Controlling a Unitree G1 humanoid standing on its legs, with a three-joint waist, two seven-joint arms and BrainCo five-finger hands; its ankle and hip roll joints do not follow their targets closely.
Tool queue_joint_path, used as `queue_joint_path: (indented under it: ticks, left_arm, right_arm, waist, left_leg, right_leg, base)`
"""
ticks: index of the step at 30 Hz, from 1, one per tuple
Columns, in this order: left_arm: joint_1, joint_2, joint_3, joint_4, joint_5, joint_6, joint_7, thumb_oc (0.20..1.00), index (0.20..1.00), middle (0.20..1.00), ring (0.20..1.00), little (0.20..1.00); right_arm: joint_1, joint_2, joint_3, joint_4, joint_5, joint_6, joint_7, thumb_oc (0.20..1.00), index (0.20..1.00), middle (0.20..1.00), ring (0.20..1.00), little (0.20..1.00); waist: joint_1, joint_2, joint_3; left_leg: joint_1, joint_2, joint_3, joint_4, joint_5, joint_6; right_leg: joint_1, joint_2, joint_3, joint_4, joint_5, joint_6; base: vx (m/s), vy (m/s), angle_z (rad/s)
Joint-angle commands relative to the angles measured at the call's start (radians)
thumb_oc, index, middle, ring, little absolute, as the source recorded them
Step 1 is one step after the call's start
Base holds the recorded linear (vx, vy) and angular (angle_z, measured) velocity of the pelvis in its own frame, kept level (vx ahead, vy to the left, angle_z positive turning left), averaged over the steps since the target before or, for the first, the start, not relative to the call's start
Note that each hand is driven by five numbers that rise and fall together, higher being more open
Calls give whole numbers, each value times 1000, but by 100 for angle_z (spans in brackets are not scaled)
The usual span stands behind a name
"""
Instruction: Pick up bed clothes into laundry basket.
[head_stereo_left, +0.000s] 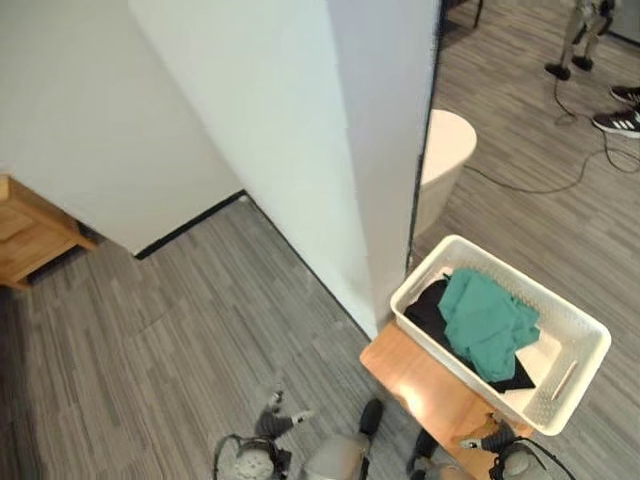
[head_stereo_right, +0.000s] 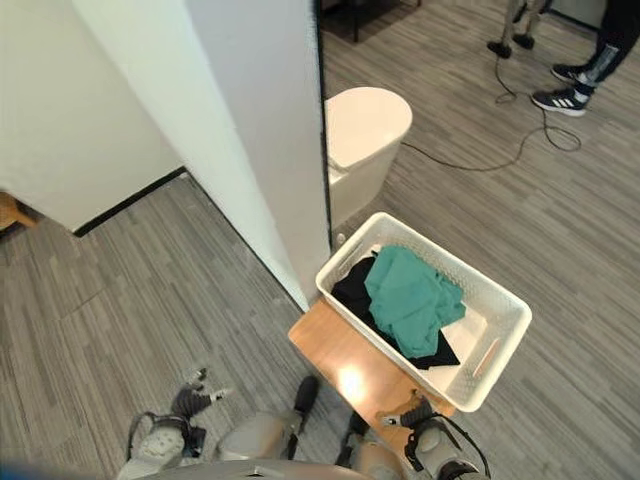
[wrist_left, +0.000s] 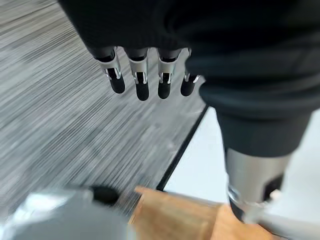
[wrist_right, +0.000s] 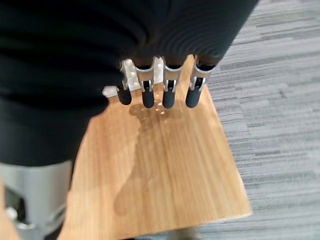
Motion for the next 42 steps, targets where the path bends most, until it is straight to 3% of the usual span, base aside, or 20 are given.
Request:
queue_joint_path:
  ticks: [1,4,6,7,12,15,18,19,21,23,24,25,29,32,34,38,39,40,41,42]
  left_arm:
    - [-41,-4,-26,-6,-51,-29,22,1000,1000,1000,1000,1000]
    - [-51,-20,-17,64,-54,-25,31,1000,1000,1000,1000,1000]
    - [-97,-30,-6,114,-20,-22,60,1000,1000,1000,1000,1000]
    - [-113,-28,0,108,-22,-25,66,1000,1000,1000,1000,1000]
    - [-95,0,16,13,-54,-49,78,1000,1000,1000,1000,1000]
    - [-59,58,76,-243,-134,-93,77,1000,1000,1000,1000,1000]
    - [-35,97,104,-356,-133,-102,84,1000,1000,1000,1000,1000]
    - [-44,122,102,-422,-162,-130,98,1000,1000,1000,1000,1000]
    - [-64,132,101,-483,-176,-161,93,1000,1000,1000,1000,1000]
    - [-69,134,101,-549,-187,-178,90,1000,1000,1000,1000,1000]
    - [-69,134,101,-549,-187,-178,90,1000,1000,1000,1000,1000]
    - [-91,134,94,-565,-191,-183,112,1000,1000,1000,1000,1000]
    - [-47,118,146,-628,-193,-197,110,1000,1000,1000,1000,1000]
    - [-38,143,154,-639,-175,-193,85,1000,1000,1000,1000,1000]
    - [-32,158,166,-645,-157,-200,73,1000,1000,1000,1000,1000]
    - [-23,152,200,-662,-164,-214,100,1000,1000,1000,1000,1000]
    - [-15,138,208,-691,-185,-222,105,1000,1000,1000,1000,1000]
    - [-15,139,208,-691,-185,-222,105,1000,1000,1000,1000,1000]
    - [-22,127,209,-712,-204,-227,107,1000,1000,1000,1000,1000]
    - [-28,124,207,-719,-212,-229,105,1000,1000,1000,1000,1000]
  right_arm:
    - [-55,-5,-7,2,-26,-3,12,1000,1000,1000,1000,1000]
    - [-66,9,-15,2,-9,-7,16,1000,1000,1000,1000,1000]
    - [-67,36,-19,6,-3,-4,17,1000,1000,1000,1000,1000]
    - [-66,43,-28,3,5,-8,16,1000,1000,1000,1000,1000]
    - [-75,69,-47,-36,41,-19,16,1000,1000,1000,1000,1000]
    - [-77,86,-44,-142,43,-38,24,1000,1000,1000,1000,1000]
    - [-93,84,-51,-225,54,-48,28,1000,1000,1000,1000,1000]
    - [-129,62,-55,-303,87,-58,19,1000,1000,1000,1000,1000]
    - [-155,32,-60,-371,119,-72,8,1000,1000,1000,1000,1000]
    - [-175,7,-76,-466,139,-86,-4,1000,1000,1000,1000,1000]
    - [-175,7,-76,-466,139,-86,-4,1000,1000,1000,1000,1000]
    - [-212,26,-71,-504,108,-75,-28,1000,1000,1000,1000,1000]
    - [-51,-58,-218,-729,163,-139,-13,1000,1000,1000,1000,1000]
    - [16,-82,-288,-852,182,-175,-23,1000,1000,1000,1000,1000]
    - [17,-87,-297,-904,164,-184,-22,1000,1000,1000,1000,1000]
    - [-9,-82,-283,-959,174,-202,-18,1000,1000,1000,1000,1000]
    - [-20,-92,-277,-1002,180,-210,-14,1000,1000,1000,1000,1000]
    - [-21,-91,-277,-1003,180,-210,-14,1000,1000,1000,1000,1000]
    - [-38,-92,-276,-1045,219,-223,-8,1000,1000,1000,1000,1000]
    - [-43,-86,-279,-1059,243,-231,-3,1000,1000,1000,1000,1000]
  waist:
    - [10,-31,21]
    - [6,-48,11]
    - [-52,-68,-32]
    - [-70,-68,-52]
    - [-77,-61,-100]
    - [-38,-75,-91]
    - [-41,-90,-85]
    - [-77,-100,-73]
    - [-107,-98,-57]
    - [-119,-92,-49]
    - [-119,-92,-50]
    - [-126,-81,-45]
    - [-208,-68,-29]
    - [-248,-74,-20]
    - [-250,-78,-23]
    - [-232,-90,-24]
    - [-220,-99,-10]
    - [-222,-101,-12]
    - [-220,-110,7]
    - [-224,-113,5]
  left_leg:
    - [-24,83,120,112,-30,52]
    - [24,130,147,128,-58,44]
    - [131,251,392,64,-23,10]
    - [155,270,463,52,-20,3]
    - [167,220,452,-4,-16,15]
    - [159,151,387,-39,-42,67]
    - [157,100,325,-46,-69,96]
    - [167,69,253,-48,-79,106]
    - [162,32,164,-53,-51,114]
    - [154,-7,59,-53,-48,121]
    - [154,-7,58,-53,-48,121]
    - [149,-35,-37,-53,-41,122]
    - [160,-85,-236,-53,-24,104]
    - [180,-110,-343,-53,-29,97]
    - [197,-110,-358,-53,-40,91]
    - [186,-105,-295,31,-79,71]
    - [146,-111,-215,143,-94,54]
    - [138,-113,-215,146,-91,54]
    - [81,-101,-63,216,-110,64]
    - [74,-74,23,201,-127,76]
  right_leg:
    - [70,-49,41,15,-121,65]
    - [85,-75,-31,18,-107,60]
    - [96,-122,-185,25,-74,71]
    - [99,-132,-218,27,-67,73]
    - [130,-154,-274,44,-37,100]
    - [137,-206,-304,145,-42,124]
    - [110,-235,-234,240,-51,143]
    - [40,-177,8,298,-91,140]
    - [-11,-64,251,282,-139,128]
    - [-29,-12,364,285,-154,116]
    - [-30,-12,364,285,-154,116]
    - [-51,22,449,268,-158,105]
    - [-138,144,788,240,-99,103]
    - [-151,194,943,230,-50,110]
    - [-113,155,917,188,-47,94]
    - [-69,109,845,110,-9,95]
    - [-16,73,784,54,-3,88]
    - [-20,70,784,51,1,90]
    - [14,48,735,19,-7,87]
    - [12,38,718,15,-8,91]
  base:
    - [-59,57,170]
    - [-78,101,132]
    - [-136,336,154]
    - [-13,329,217]
    - [120,276,182]
    - [90,371,65]
    - [131,236,151]
    - [216,154,68]
    - [205,160,140]
    - [142,54,265]
    - [228,-29,141]
    - [233,-26,135]
    - [272,-56,226]
    - [162,-126,232]
    - [174,-163,175]
    - [151,-141,61]
    - [86,-118,10]
    - [0,-161,29]
    - [-65,-106,65]
    - [-57,-113,107]
